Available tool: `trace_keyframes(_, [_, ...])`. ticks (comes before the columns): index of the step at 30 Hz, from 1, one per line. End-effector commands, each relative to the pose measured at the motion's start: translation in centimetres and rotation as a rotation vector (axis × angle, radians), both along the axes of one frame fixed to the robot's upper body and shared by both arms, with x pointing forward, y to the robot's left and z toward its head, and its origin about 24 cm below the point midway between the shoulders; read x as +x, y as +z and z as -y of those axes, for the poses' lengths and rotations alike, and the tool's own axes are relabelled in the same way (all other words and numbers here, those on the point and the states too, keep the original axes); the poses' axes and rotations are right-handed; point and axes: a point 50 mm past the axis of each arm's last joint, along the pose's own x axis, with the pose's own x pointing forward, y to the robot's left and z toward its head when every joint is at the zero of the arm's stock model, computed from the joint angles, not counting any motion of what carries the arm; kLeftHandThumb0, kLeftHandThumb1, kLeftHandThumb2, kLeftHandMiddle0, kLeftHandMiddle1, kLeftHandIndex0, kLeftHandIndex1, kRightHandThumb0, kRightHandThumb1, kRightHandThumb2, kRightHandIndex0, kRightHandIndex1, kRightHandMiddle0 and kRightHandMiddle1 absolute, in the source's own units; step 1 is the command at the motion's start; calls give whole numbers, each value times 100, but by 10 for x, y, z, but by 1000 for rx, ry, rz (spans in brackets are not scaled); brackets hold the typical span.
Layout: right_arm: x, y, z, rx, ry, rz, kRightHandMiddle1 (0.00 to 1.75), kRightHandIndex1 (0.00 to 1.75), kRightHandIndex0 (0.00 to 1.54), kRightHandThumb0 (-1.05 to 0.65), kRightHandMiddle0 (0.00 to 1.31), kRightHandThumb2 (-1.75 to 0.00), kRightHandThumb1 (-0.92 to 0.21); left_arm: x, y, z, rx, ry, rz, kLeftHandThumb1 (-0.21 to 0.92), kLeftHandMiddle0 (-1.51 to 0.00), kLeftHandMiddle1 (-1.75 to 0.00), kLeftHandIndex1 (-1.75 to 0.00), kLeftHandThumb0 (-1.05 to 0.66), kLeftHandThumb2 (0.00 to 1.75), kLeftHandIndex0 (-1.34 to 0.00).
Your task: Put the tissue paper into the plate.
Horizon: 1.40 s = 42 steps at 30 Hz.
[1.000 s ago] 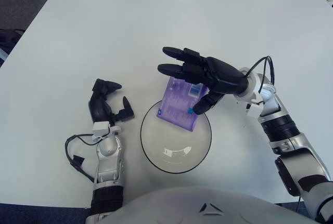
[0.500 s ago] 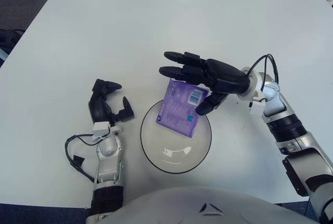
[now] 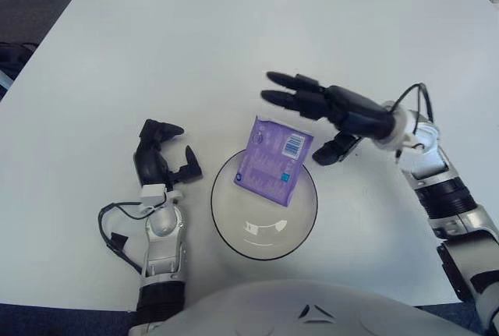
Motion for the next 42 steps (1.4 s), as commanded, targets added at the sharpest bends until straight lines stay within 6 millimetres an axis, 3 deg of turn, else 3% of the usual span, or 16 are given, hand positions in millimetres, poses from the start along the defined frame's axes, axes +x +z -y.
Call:
trace_keyframes(1, [2,-1,-9,233,40,-16,13,25,0,-88,0,-92,-92,-11,-20,3,-22,12,-103,-6,-91,-175,-170,-1,175,-68])
trace_keyframes(3, [0,-10,-7,334,29,-63,23,44,0,-85,0,-90,-92,-10,-22,2,-35,13,-99,-6,-91,-175,-171,-1,175,-67])
trace_keyframes(5, [-3,-21,-2,421,-3,-133,57,76,2,-79,0,-89,-92,-10,-23,1,-53,13,-98,-5,-90,-175,-172,-1,174,-66])
trace_keyframes(8, [-7,-31,3,495,-32,-222,99,101,6,-72,0,-93,-92,-9,-24,0,-68,12,-94,1,-85,-175,-174,-1,168,-61])
trace_keyframes(10, [3,-29,3,502,21,-372,110,107,7,-71,0,-94,-92,-9,-25,-1,-77,10,-92,3,-83,-175,-174,-1,166,-59])
trace_keyframes(13, [4,-33,-9,621,34,-605,143,125,24,-56,3,-124,-58,-9,-26,-2,-85,8,-90,13,-75,-175,-175,-1,155,-52])
trace_keyframes(14, [-6,-44,-9,748,-104,-560,152,130,29,-52,5,-134,-48,-9,-26,-2,-86,7,-91,14,-73,-175,-175,-1,153,-51])
trace_keyframes(16, [-15,-59,4,882,-296,-488,163,139,47,-27,29,-131,-38,-9,-26,-3,-86,6,-93,17,-70,-175,-175,-1,150,-49])
trace_keyframes(17, [-16,-64,4,914,-343,-479,165,141,51,-22,34,-131,-36,-9,-26,-3,-86,5,-94,18,-70,-175,-175,-1,149,-49])
trace_keyframes(18, [0,-57,2,948,-352,-475,174,151,64,-3,53,-132,-27,-9,-26,-4,-85,5,-94,24,-65,-175,-175,-1,143,-46])
trace_keyframes(20, [18,-47,-5,980,-346,-497,174,153,64,-1,53,-132,-26,-9,-27,-5,-82,4,-95,24,-65,-174,-175,-1,143,-46])
trace_keyframes(29, [5,-65,-7,985,-432,-572,175,146,75,-1,57,-137,-20,-9,-27,-7,-79,-5,-89,23,-65,-174,-175,-1,144,-47])
trace_keyframes(36, [9,-71,-12,1032,-539,-624,175,140,80,-1,57,-137,-18,-9,-26,-7,-81,-8,-81,24,-65,-172,-175,-1,141,-47])
trace_keyframes(42, [11,-87,-16,1026,-704,-698,175,137,81,-1,55,-133,-21,-9,-26,-8,-80,-14,-76,25,-65,-170,-175,-1,140,-46])
